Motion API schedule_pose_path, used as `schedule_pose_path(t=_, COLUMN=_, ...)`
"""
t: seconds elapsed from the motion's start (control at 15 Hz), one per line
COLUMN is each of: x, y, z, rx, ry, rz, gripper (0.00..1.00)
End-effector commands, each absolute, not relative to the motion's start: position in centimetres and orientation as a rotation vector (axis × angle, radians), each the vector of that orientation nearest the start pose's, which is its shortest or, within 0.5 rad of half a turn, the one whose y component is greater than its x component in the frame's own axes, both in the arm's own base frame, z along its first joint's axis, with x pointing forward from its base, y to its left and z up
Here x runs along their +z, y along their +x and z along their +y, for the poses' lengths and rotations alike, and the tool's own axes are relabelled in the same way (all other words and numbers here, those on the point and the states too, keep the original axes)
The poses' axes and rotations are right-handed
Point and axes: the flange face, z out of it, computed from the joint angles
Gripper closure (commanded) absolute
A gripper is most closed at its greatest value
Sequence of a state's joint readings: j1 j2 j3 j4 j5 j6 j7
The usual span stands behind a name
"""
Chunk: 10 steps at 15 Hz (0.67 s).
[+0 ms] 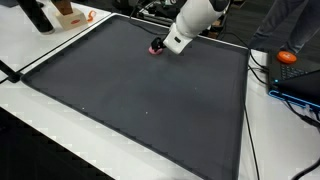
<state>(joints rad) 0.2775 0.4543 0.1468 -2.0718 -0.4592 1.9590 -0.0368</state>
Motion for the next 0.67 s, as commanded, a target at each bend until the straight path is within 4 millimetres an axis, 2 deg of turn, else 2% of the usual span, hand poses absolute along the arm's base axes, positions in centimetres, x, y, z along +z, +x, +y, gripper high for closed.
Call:
schedule_pose_path(t=0.0, x=16.8, y=49.7, z=19.8, rx=0.936, ry=-3.199, rz=-1.282, gripper=0.00)
schedule_pose_path(t=0.6, x=15.4, y=50.2, z=20.1, rx=1.016, ry=-3.193, rz=-1.291, gripper=0.00)
